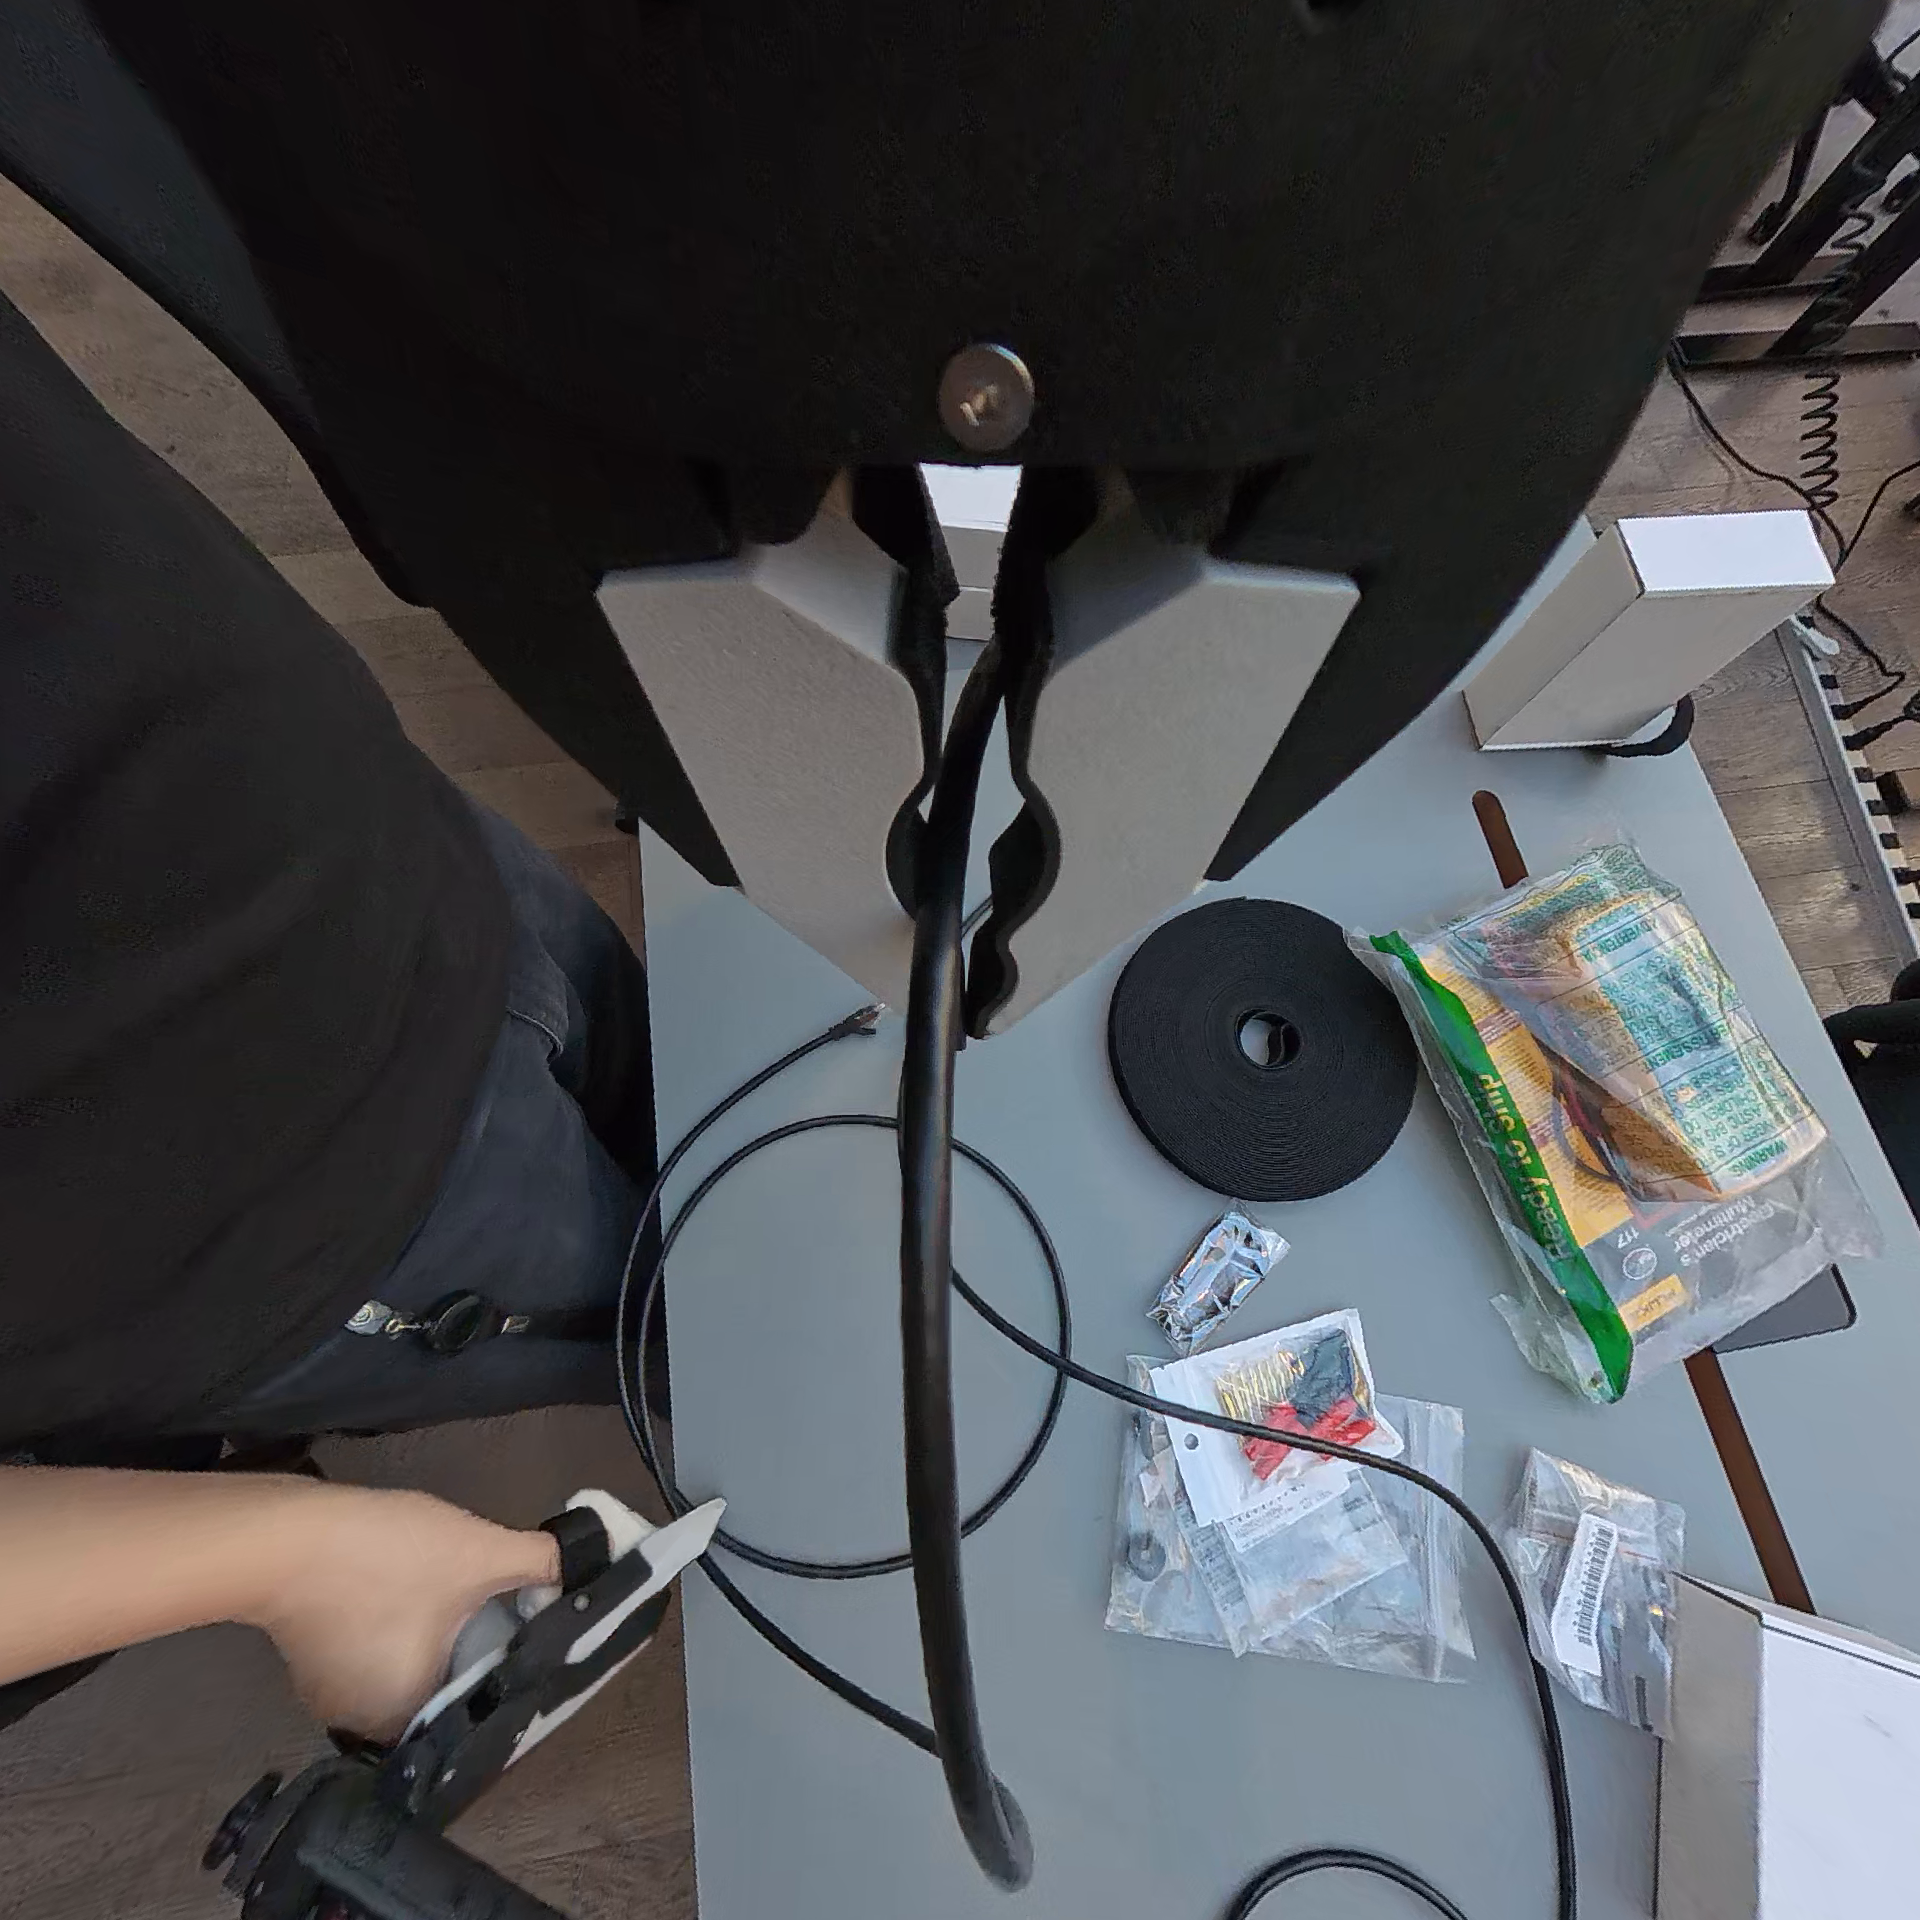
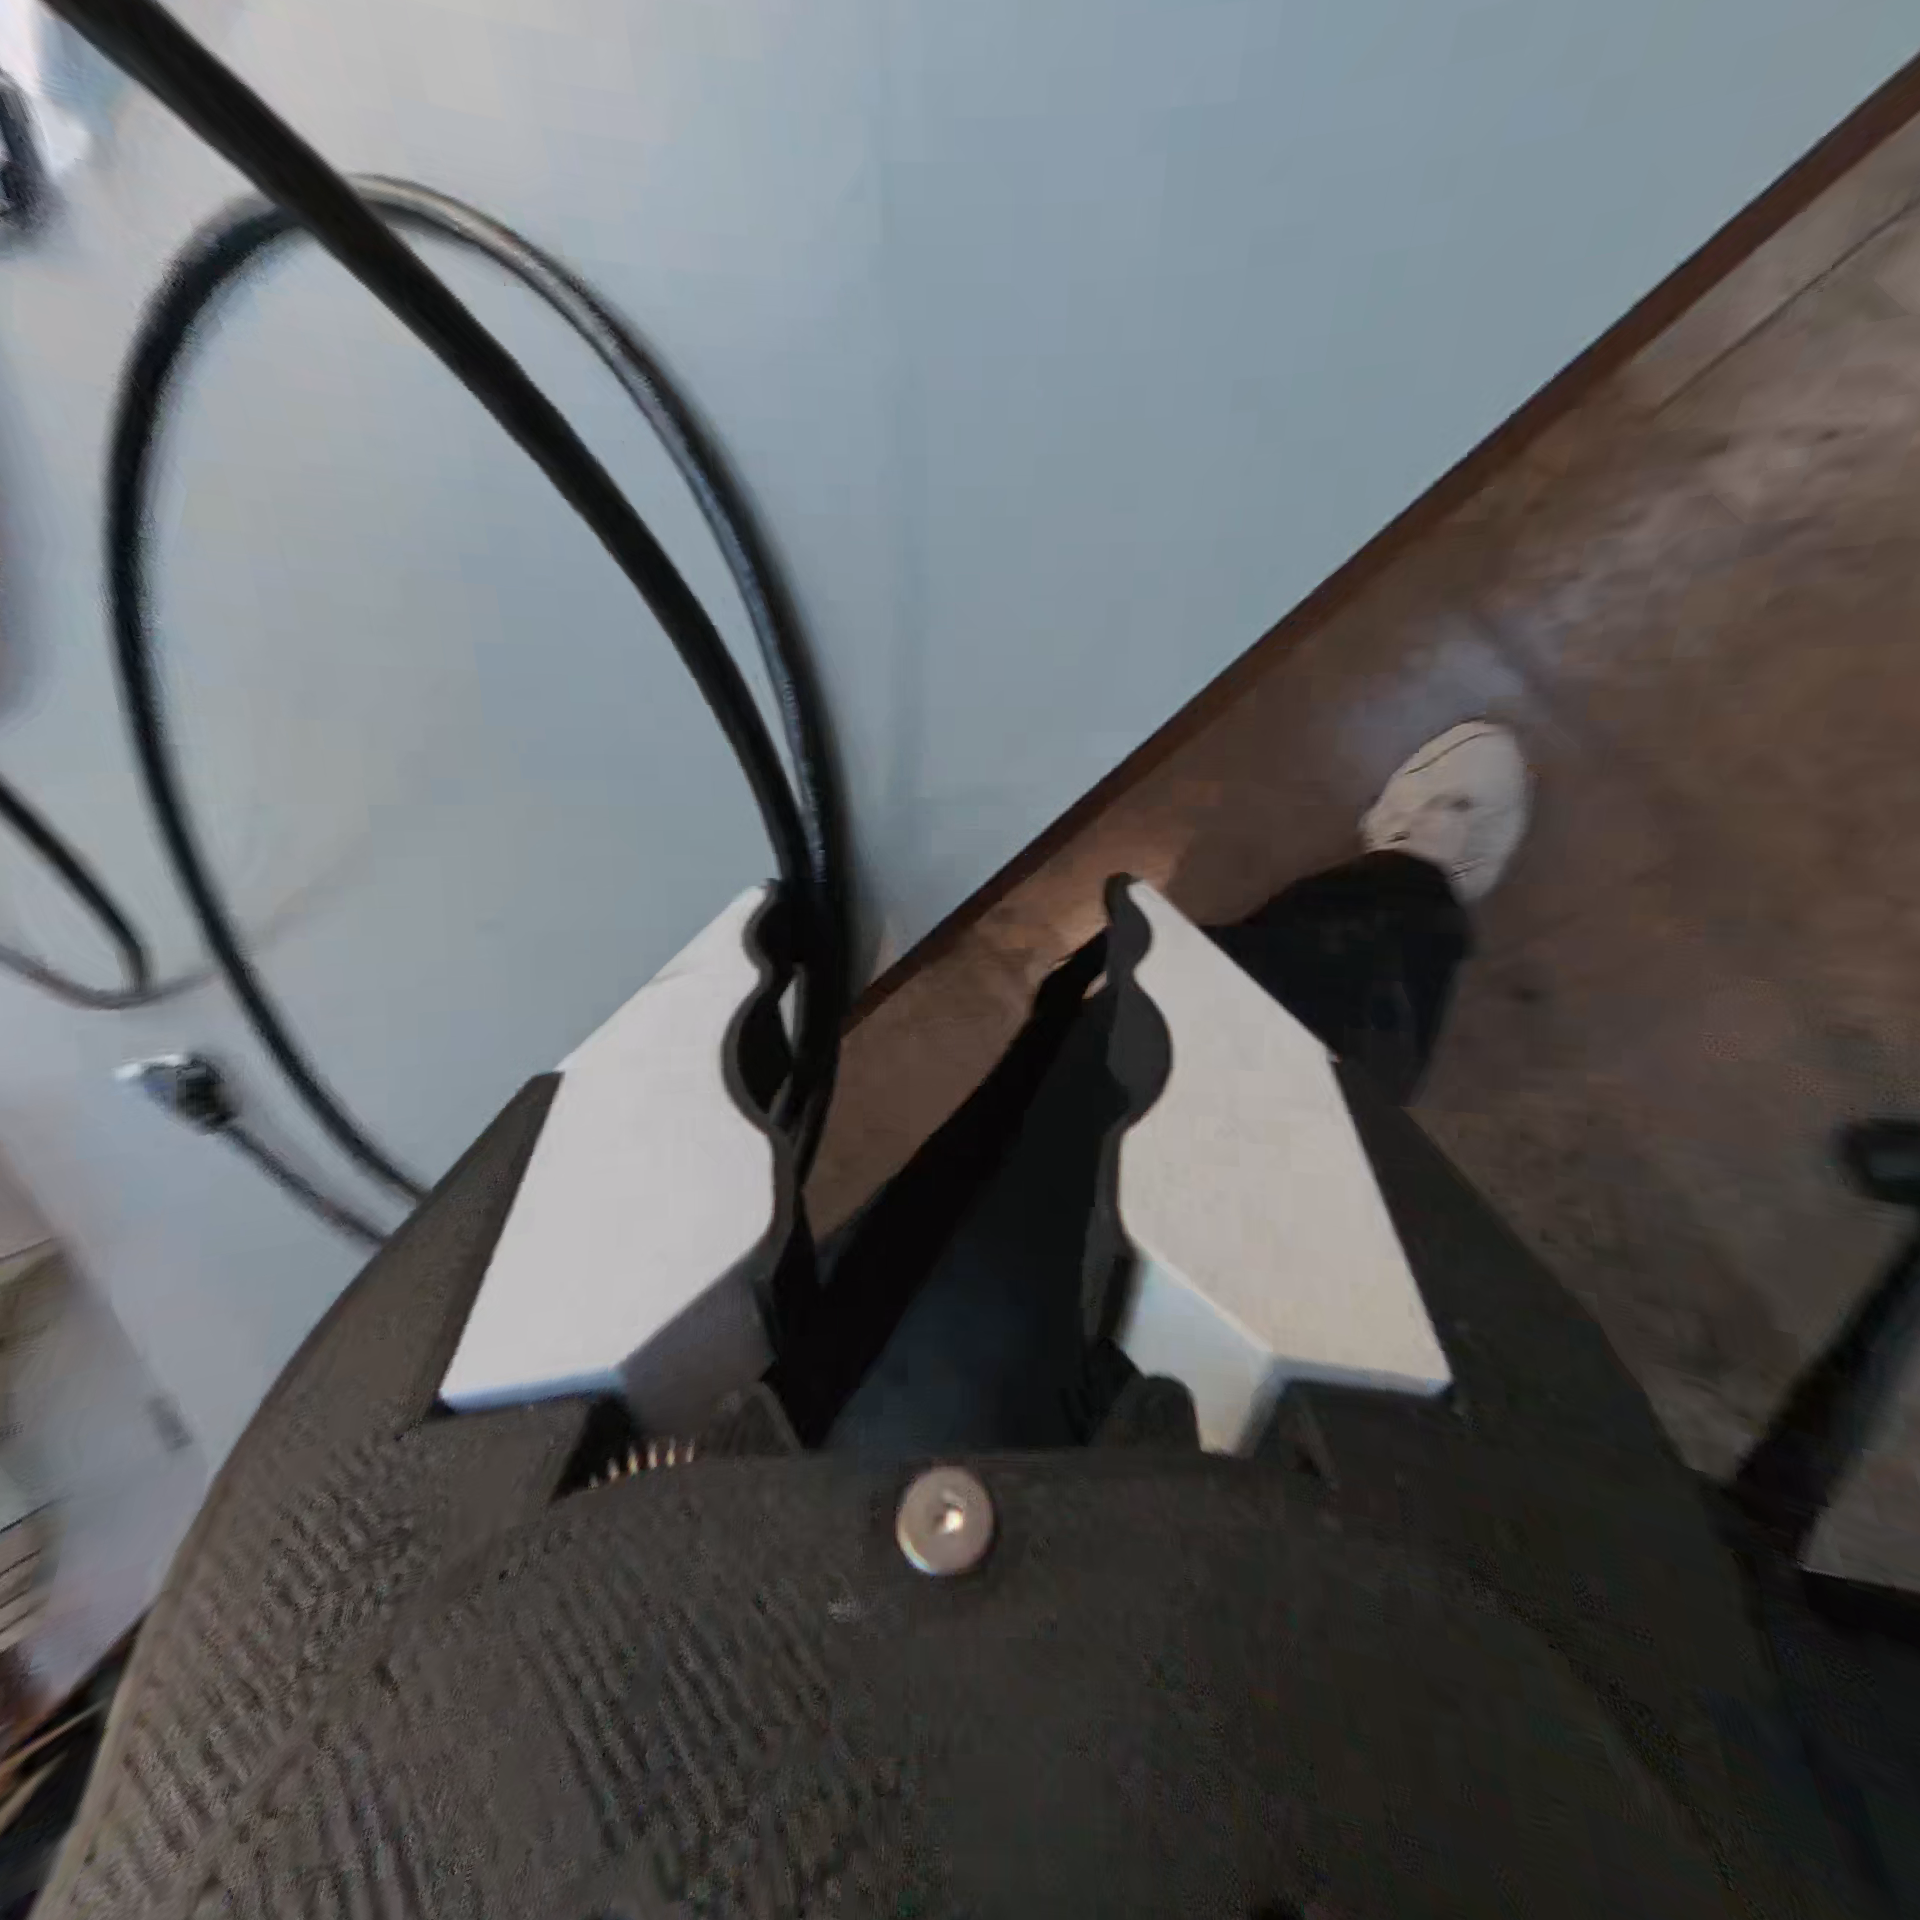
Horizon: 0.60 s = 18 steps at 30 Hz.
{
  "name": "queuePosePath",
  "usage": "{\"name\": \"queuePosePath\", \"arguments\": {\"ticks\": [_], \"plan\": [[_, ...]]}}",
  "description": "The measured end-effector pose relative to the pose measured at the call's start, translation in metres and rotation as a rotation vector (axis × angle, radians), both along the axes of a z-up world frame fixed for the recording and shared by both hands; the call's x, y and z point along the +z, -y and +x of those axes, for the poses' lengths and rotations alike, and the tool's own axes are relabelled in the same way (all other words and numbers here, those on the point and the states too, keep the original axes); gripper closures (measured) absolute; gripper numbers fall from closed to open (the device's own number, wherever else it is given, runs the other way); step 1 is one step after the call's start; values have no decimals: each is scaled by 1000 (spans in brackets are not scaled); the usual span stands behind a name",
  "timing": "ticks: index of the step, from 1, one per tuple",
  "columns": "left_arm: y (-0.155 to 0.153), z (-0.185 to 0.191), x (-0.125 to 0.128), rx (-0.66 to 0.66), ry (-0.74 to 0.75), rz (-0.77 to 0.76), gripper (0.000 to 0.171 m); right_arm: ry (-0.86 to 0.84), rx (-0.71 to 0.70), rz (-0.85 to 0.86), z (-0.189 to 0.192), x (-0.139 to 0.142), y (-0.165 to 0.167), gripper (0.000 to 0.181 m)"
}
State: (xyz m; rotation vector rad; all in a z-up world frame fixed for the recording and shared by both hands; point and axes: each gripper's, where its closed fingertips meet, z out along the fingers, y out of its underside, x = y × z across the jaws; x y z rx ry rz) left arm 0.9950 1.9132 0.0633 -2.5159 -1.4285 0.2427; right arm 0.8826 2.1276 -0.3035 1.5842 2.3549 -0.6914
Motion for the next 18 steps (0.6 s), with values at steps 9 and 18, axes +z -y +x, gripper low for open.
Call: {"name": "queuePosePath", "arguments": {"ticks": [9,18], "plan": [[40,-4,-4,88,-60,-42,171,117,113,-10,6,18,-11,178],[134,39,29,350,-224,-143,171,-280,437,44,-129,170,-3,177]]}}
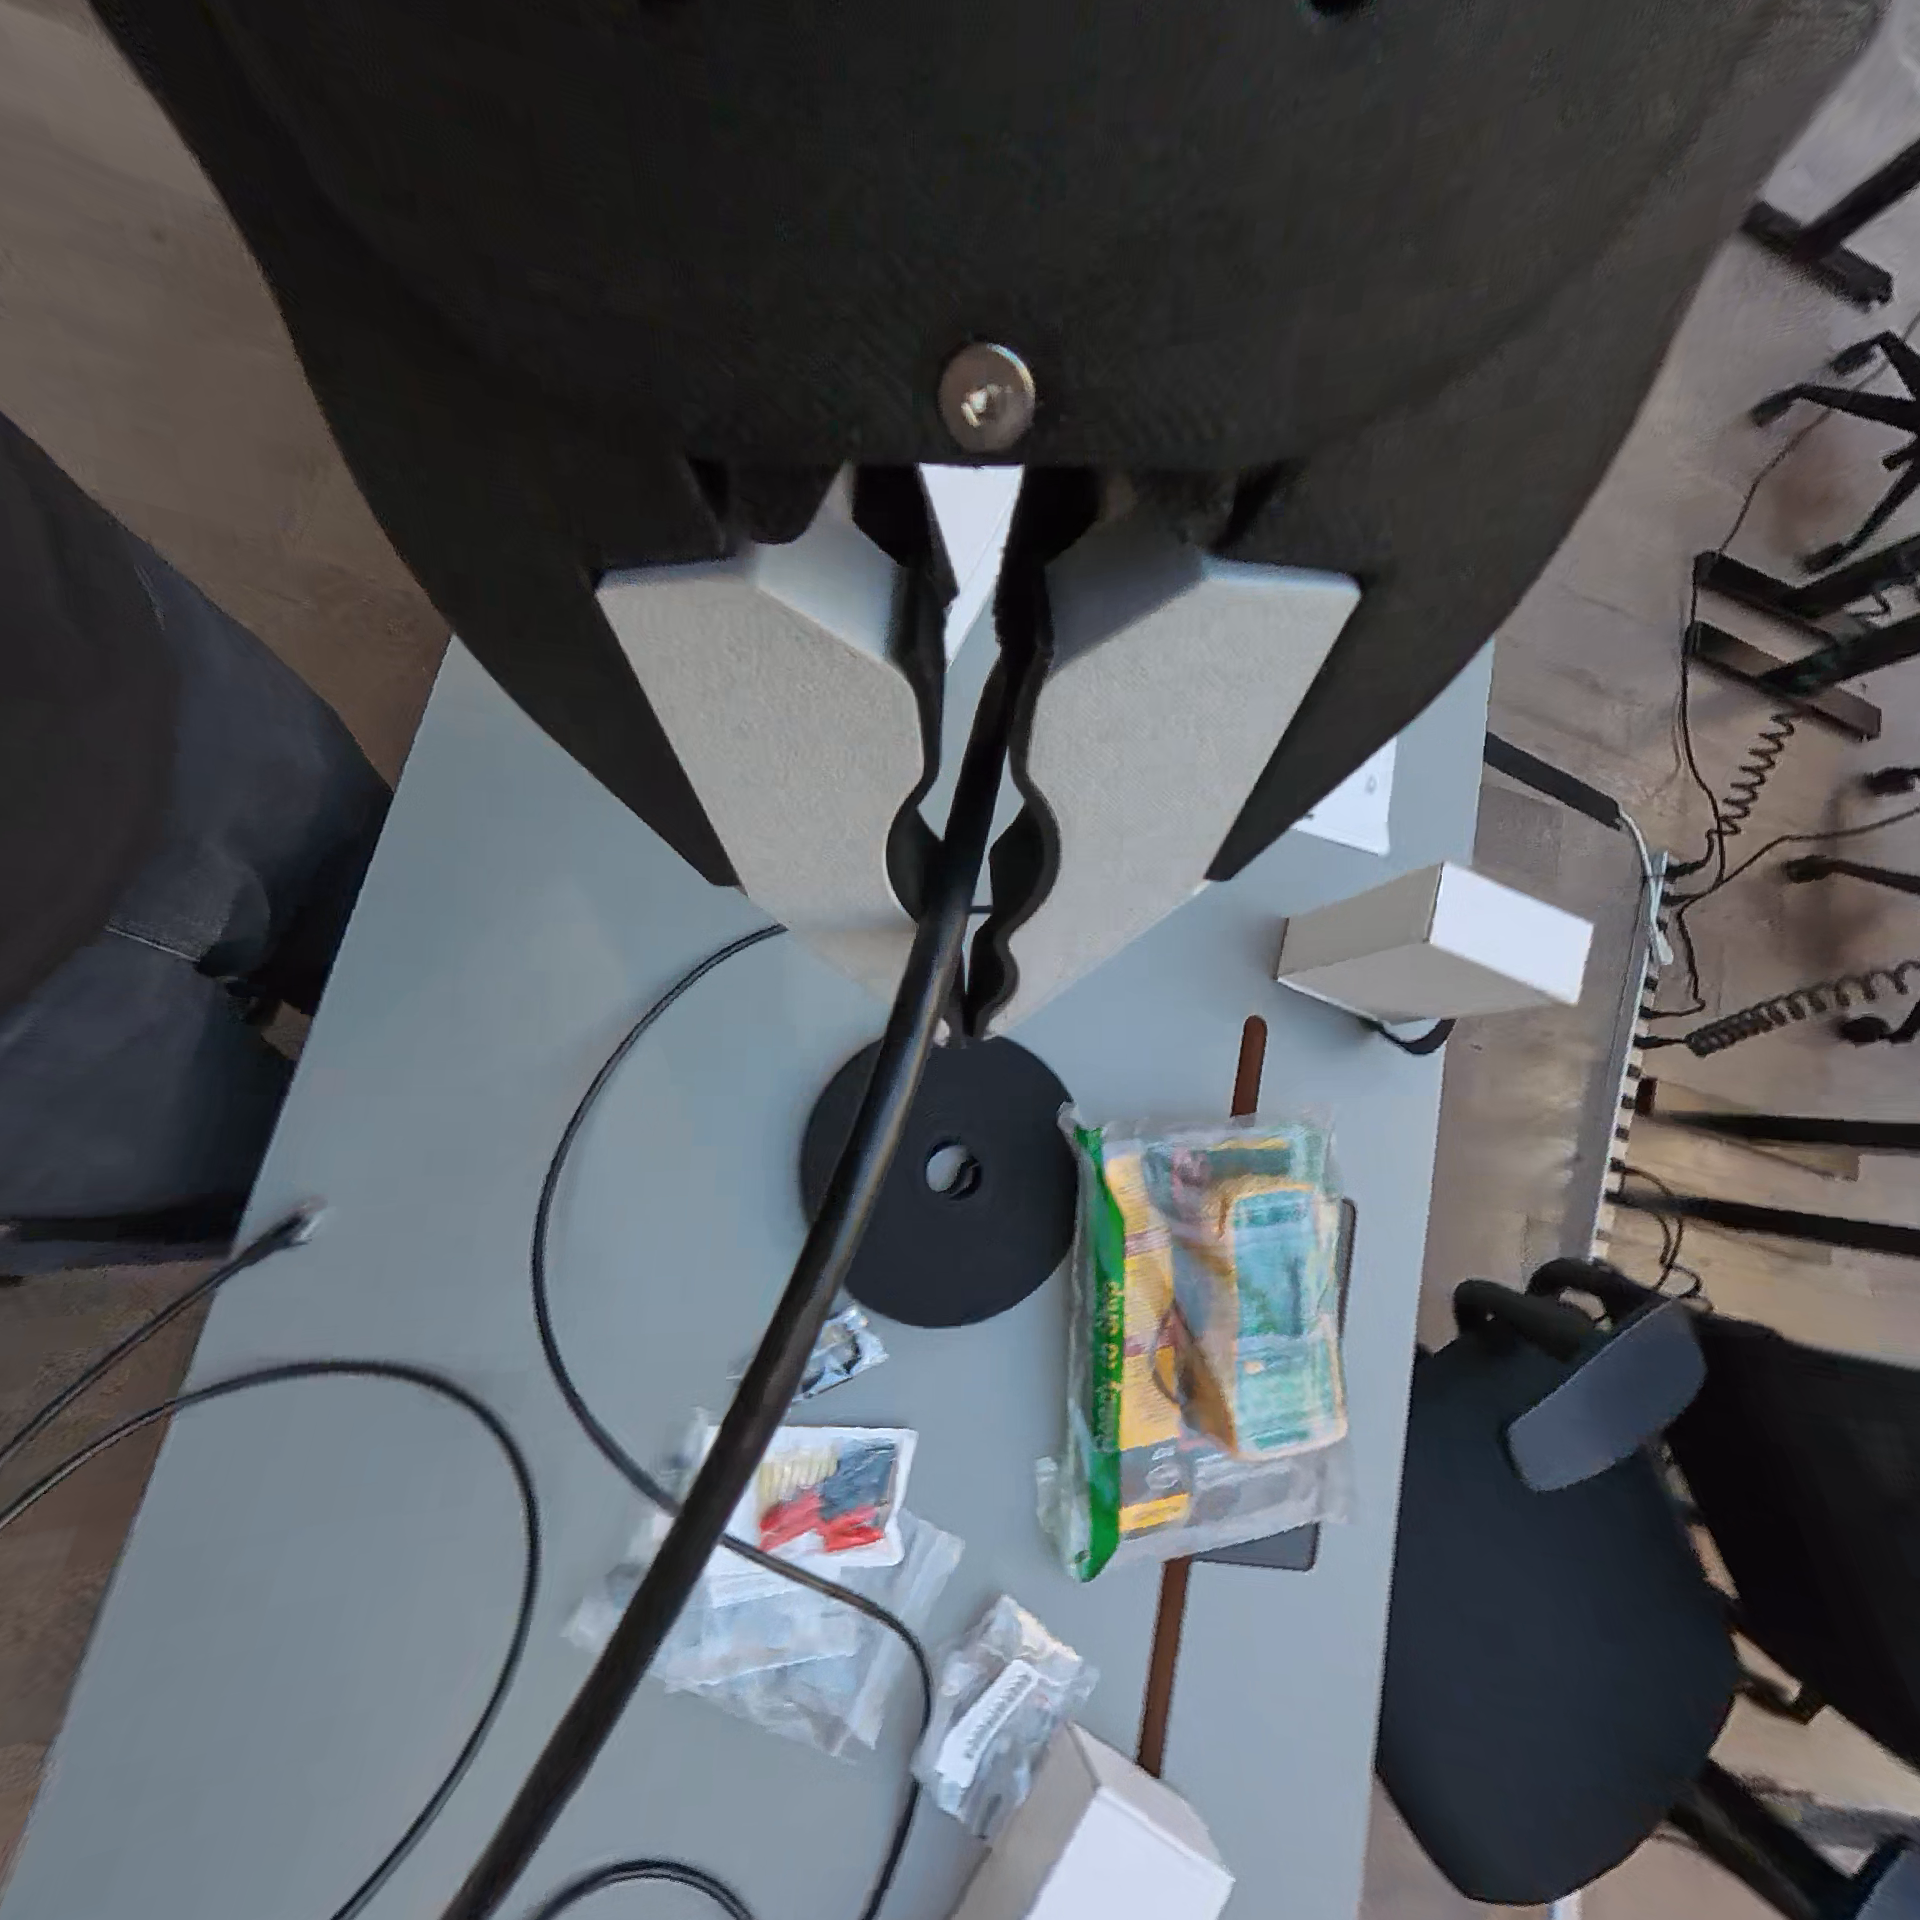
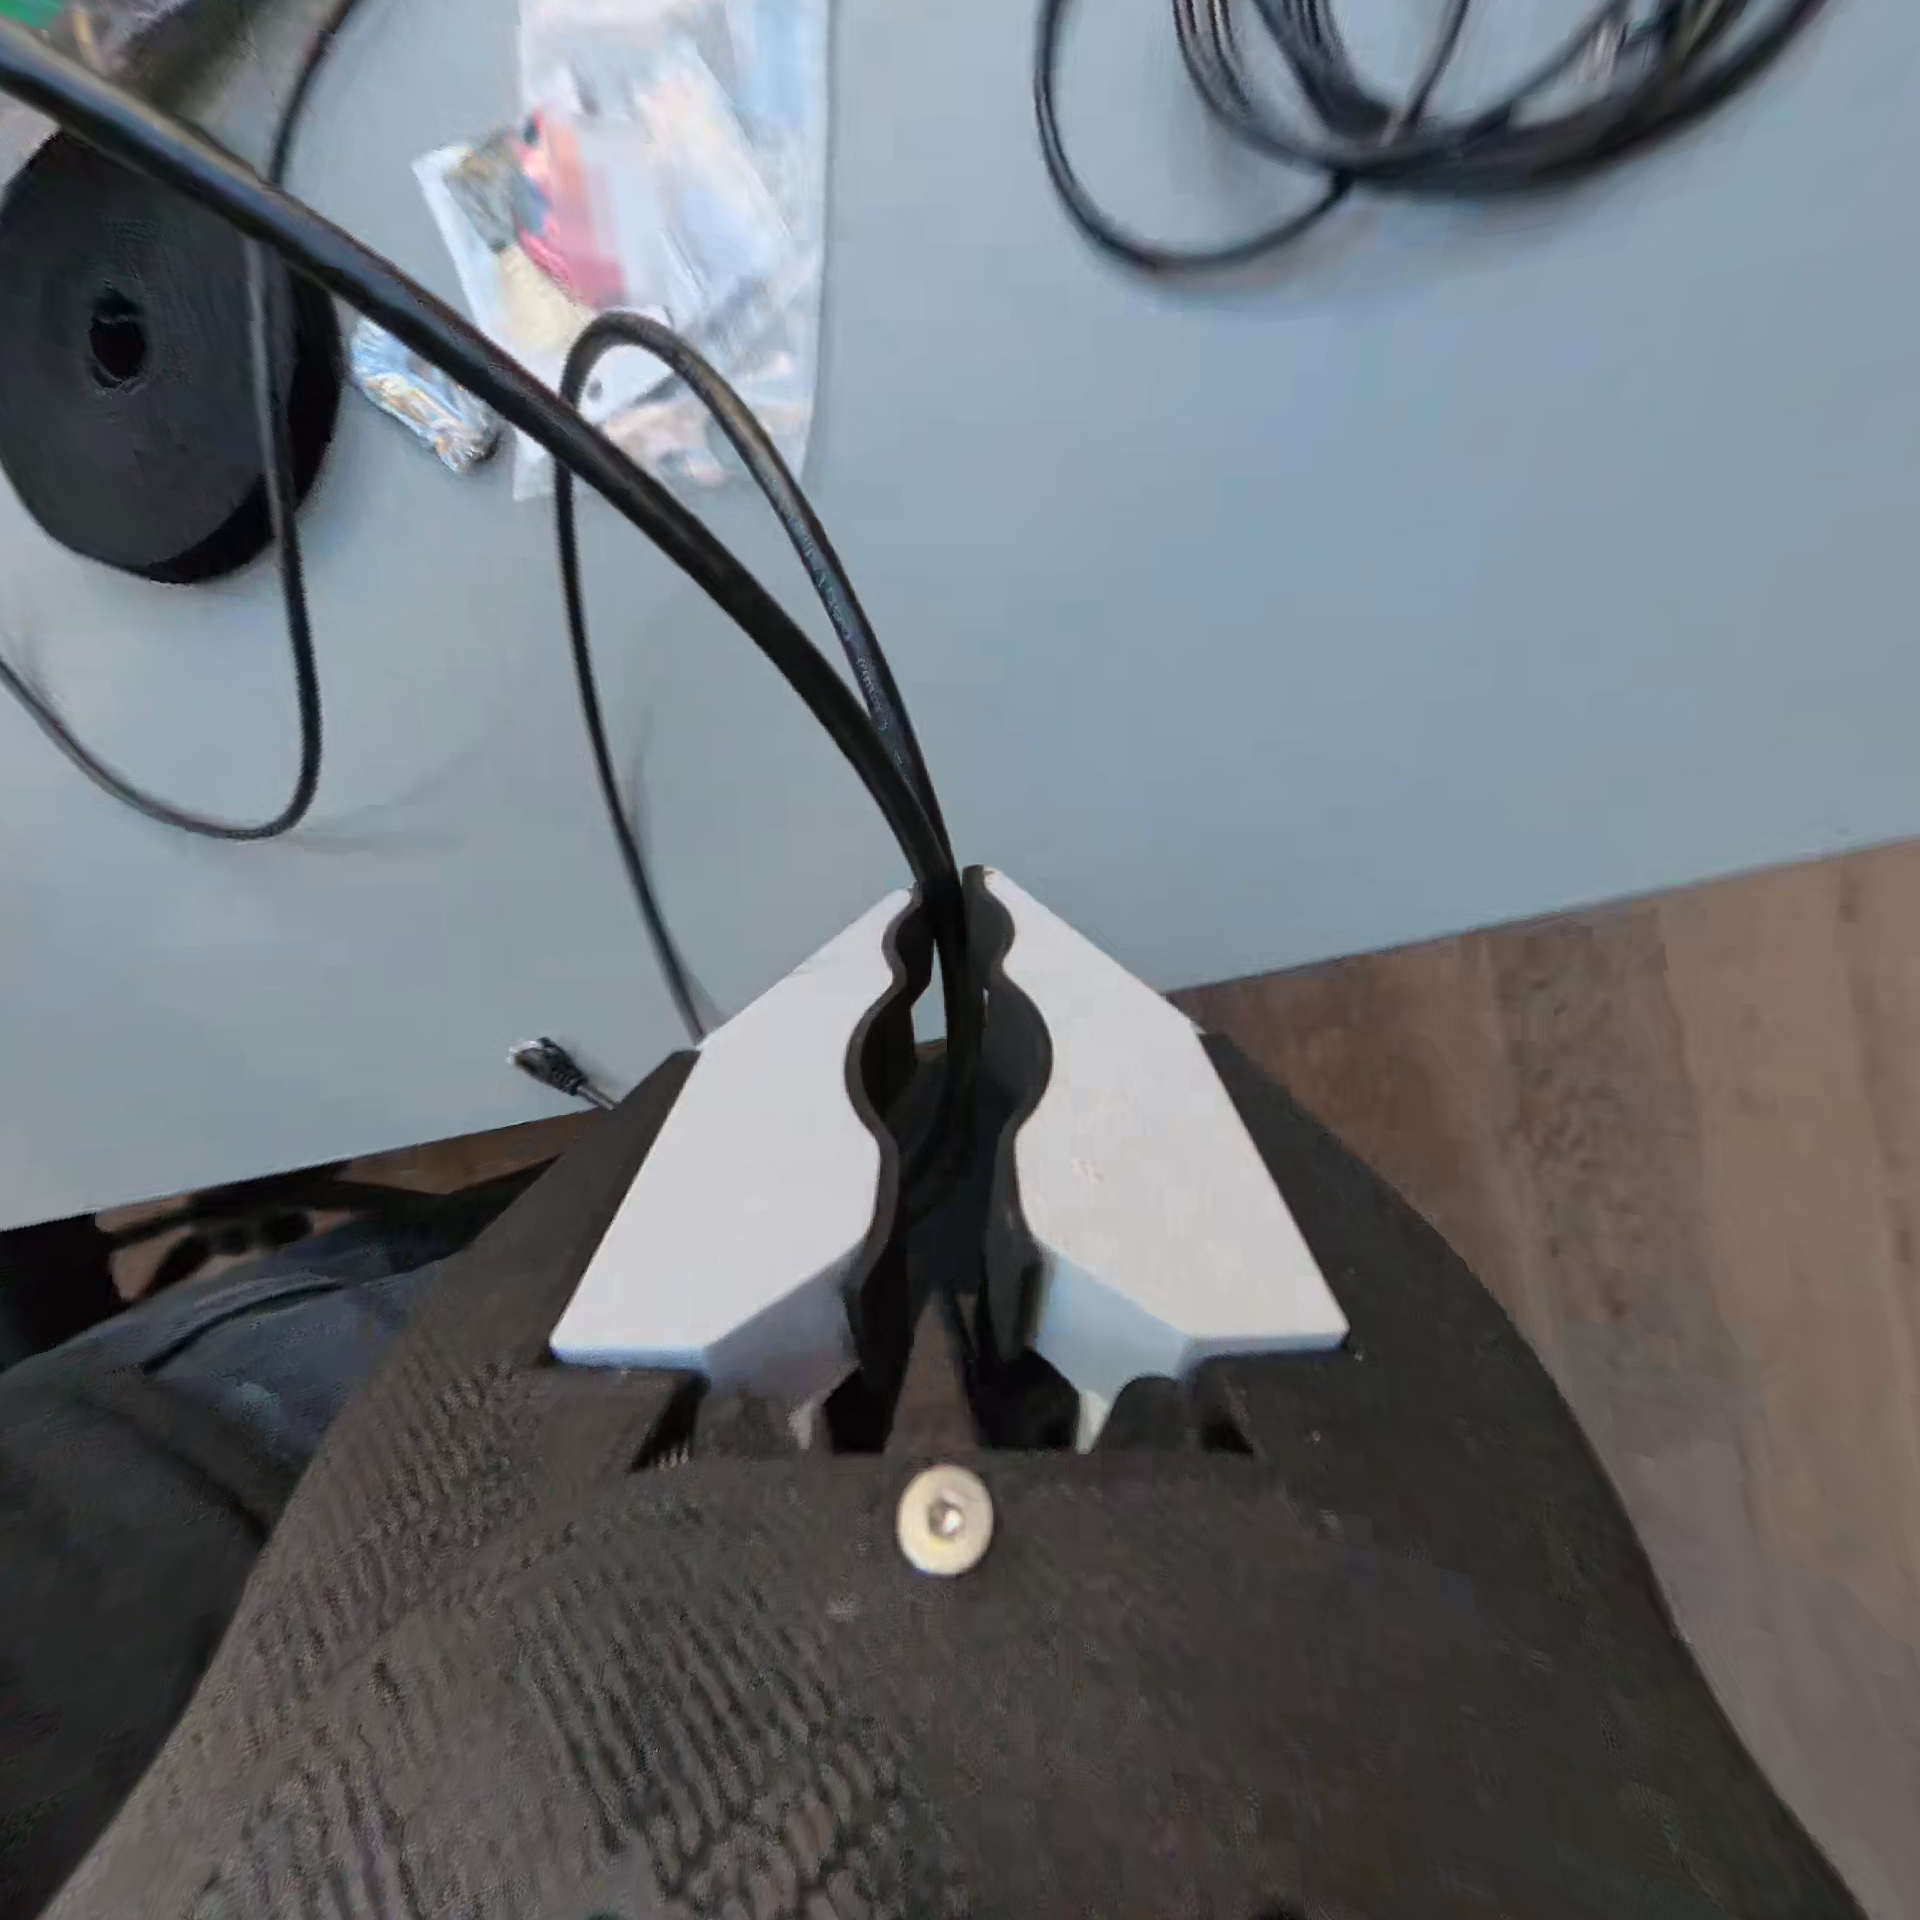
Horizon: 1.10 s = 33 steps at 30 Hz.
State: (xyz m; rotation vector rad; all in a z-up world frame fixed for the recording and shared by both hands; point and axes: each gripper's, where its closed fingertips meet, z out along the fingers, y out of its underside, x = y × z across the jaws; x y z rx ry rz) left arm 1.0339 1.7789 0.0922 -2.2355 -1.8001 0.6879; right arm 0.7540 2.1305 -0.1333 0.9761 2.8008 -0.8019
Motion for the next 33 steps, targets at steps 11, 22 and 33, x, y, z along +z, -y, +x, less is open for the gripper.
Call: {"name": "queuePosePath", "arguments": {"ticks": [11,22,33], "plan": [[57,144,-29,394,-103,54,171,-171,592,205,-4,174,105,178],[72,161,-23,433,-141,107,171,-99,849,17,78,257,171,178],[-13,56,-144,342,-392,491,146,-453,1006,-51,96,462,217,178]]}}
